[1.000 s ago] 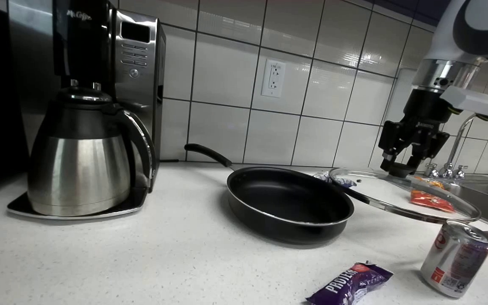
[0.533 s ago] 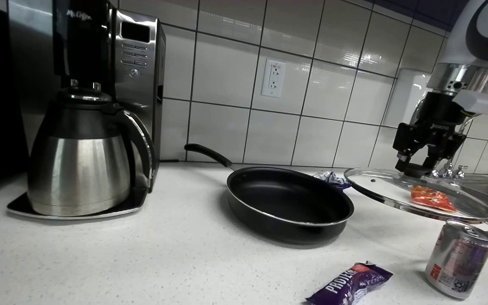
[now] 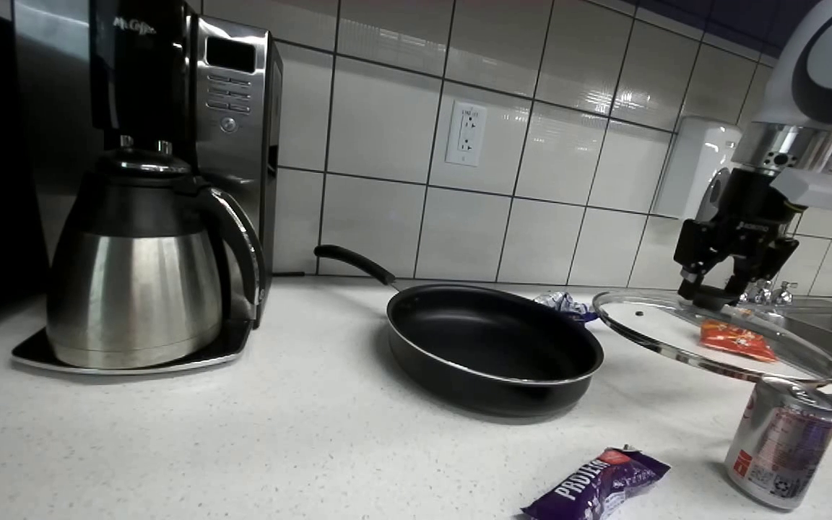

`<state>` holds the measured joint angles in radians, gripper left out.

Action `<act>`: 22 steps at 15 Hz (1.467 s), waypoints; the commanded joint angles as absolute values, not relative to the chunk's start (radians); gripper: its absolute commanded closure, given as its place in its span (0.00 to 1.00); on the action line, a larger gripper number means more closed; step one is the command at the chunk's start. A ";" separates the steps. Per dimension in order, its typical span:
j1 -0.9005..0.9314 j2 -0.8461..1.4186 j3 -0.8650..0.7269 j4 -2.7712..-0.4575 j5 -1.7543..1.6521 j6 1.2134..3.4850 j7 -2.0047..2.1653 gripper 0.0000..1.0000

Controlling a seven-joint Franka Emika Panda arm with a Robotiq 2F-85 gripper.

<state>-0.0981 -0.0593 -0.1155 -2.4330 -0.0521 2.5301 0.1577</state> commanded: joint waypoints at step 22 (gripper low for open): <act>-0.103 0.076 -0.132 -2.432 -0.033 2.707 0.157 0.52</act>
<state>-0.1000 0.0988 -0.1297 -2.4329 -0.0389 2.6966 0.1577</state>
